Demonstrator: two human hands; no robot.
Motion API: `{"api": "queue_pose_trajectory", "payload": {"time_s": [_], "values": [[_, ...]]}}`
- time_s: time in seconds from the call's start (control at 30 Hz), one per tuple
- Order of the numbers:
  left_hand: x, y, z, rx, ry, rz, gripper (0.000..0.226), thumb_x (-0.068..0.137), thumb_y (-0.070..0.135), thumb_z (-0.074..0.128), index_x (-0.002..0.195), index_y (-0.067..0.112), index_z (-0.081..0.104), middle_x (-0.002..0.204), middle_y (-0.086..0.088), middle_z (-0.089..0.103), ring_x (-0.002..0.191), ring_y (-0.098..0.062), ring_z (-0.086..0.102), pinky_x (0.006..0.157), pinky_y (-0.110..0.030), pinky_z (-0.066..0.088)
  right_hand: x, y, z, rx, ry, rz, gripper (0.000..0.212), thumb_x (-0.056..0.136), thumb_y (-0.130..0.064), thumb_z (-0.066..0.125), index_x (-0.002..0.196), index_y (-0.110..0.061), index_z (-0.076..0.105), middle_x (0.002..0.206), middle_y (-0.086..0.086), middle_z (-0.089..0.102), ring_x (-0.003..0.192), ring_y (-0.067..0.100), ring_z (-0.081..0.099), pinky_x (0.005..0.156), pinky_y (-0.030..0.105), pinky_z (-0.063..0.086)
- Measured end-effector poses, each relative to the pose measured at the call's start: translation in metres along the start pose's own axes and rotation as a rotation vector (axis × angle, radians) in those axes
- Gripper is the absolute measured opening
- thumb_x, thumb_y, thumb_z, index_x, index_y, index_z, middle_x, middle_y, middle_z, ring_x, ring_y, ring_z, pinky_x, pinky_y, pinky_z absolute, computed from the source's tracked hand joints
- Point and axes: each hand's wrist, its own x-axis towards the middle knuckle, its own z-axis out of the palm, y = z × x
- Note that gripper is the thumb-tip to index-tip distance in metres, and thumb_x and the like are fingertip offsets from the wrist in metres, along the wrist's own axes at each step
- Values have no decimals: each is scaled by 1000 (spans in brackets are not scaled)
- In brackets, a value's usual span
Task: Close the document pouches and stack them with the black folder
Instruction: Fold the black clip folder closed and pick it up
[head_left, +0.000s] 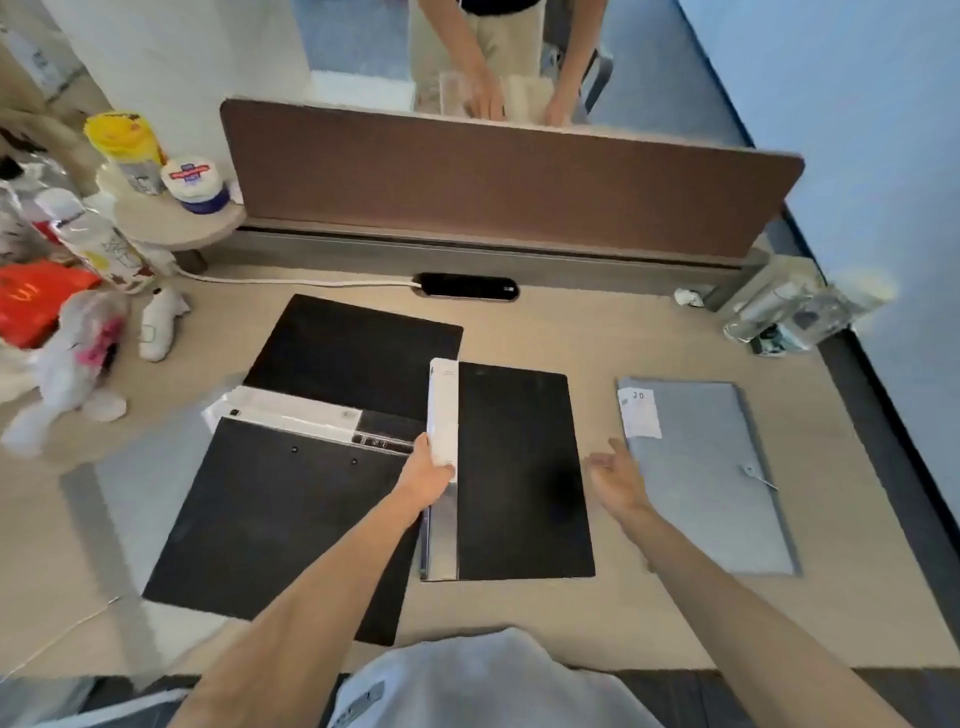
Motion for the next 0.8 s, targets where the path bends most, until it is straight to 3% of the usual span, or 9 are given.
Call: {"api": "queue_pose_trajectory", "payload": {"time_s": [0.1,0.3,0.4,0.5,0.63,0.7,0.8], "values": [[11,10,11,73,-2,35,68,93,7,55,148,18,18,147,-11,38,129,-32,44,97,-37,46,-9,18,-12,43,142,44,45,99,-21,42,142,-13,36,142,11,46,125,35,48,106,46,40],[18,37,45,307,-3,118,66,94,12,53,148,22,16,149,-14,28,124,-38,46,98,-46,50,-2,60,-39,149,282,100,41,98,-23,45,138,-14,41,131,9,56,118,30,53,102,38,41],[20,47,60,379,-13,114,57,94,16,51,145,19,28,150,-11,26,126,-35,45,103,-43,46,19,78,-62,157,341,110,38,97,-20,44,133,-9,48,127,13,60,116,32,54,100,38,42],[15,61,77,453,92,155,44,93,24,49,137,18,45,146,-10,33,132,-31,39,109,-44,38,45,94,-91,141,383,94,35,96,-16,44,129,-6,52,126,16,60,115,34,55,97,38,43],[1,78,115,615,212,276,39,96,26,48,135,20,45,151,-3,27,139,-25,25,111,-42,33,82,114,-132,1,384,71,39,92,-12,45,130,-8,53,131,18,52,118,36,51,96,40,41],[-4,92,145,559,134,302,41,95,25,51,135,19,45,152,-4,28,140,-24,25,112,-39,31,100,127,-151,-110,368,110,42,91,-16,47,132,-8,50,135,21,46,126,39,41,101,45,38],[-11,110,192,426,-59,203,48,94,23,53,140,19,40,149,-5,35,137,-23,35,110,-38,33,117,151,-171,-125,297,205,42,91,-24,51,130,-7,50,136,24,45,129,40,36,102,47,36]]}}
